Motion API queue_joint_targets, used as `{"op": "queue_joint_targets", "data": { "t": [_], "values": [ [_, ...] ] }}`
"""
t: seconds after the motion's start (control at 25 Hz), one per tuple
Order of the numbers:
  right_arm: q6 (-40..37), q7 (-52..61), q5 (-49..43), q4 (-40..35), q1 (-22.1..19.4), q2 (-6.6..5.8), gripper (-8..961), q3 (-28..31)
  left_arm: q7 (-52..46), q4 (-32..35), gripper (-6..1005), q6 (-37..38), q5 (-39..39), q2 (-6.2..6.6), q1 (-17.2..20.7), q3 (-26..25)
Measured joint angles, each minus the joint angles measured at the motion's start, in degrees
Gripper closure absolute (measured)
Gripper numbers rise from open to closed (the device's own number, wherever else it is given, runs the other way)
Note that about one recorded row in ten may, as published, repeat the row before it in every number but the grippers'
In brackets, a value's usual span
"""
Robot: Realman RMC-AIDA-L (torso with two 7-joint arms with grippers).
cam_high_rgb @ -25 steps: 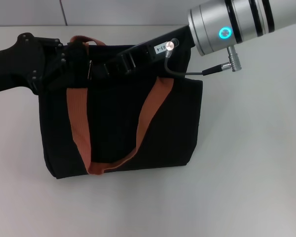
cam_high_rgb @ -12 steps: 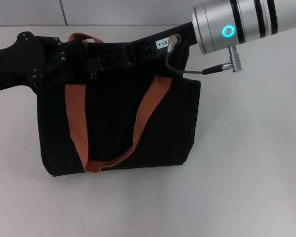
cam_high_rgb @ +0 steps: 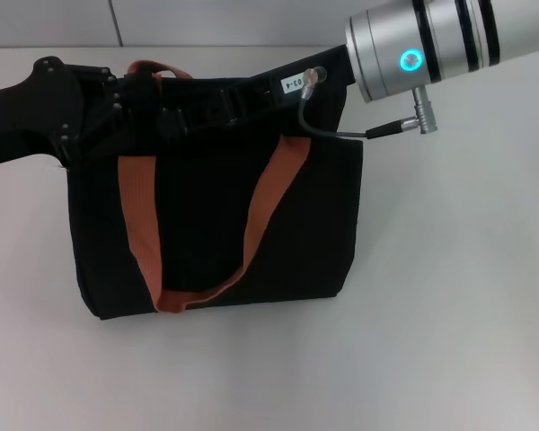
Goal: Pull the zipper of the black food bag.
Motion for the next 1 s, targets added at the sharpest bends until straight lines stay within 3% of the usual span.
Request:
{"op": "queue_joint_targets", "data": {
  "t": [0.16,0.72,1.0],
  "values": [
    [0.12,-0.34,-0.15,-0.45,-0.12,0.01,721,-0.14,-0.02,0.00,932,0.01,-0.46,0.00,0.02,0.00],
    [-0.28,-0.02,-0.44,-2.63,-1.16,0.01,954,-0.22,0.28,0.00,929,-0.15,-0.76,0.06,0.52,-0.42],
    [0.72,7.82,-8.02,-13.03,-6.39,0.25,953,-0.67,0.51,0.00,927,-0.23,-0.77,0.02,1.03,-1.75]
  ]
}}
